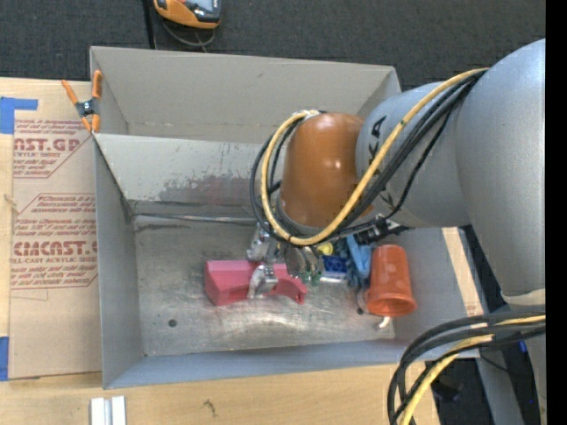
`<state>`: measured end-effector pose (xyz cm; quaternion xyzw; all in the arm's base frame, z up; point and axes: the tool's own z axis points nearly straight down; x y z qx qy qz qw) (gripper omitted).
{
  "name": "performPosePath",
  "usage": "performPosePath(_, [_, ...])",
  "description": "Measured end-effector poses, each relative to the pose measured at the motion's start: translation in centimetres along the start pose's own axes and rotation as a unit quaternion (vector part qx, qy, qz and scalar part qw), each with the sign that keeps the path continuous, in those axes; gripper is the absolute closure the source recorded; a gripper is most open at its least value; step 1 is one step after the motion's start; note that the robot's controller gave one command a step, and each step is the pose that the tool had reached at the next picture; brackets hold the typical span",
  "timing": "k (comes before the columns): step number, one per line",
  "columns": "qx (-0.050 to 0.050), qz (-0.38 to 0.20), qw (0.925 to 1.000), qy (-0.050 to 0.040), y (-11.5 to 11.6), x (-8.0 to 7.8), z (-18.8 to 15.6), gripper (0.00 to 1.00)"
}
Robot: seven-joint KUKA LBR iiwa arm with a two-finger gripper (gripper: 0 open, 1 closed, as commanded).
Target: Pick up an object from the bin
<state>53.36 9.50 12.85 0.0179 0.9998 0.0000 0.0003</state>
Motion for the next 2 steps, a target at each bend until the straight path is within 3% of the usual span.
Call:
performPosePath(1, [0.001,-0.010,0.9999,0.0045,-0.5,0.6,1.1,1.00])
performPosePath(2, [0.001,-0.044,0.9990,0.0020,1.8,0.7,-0.8,1.00])
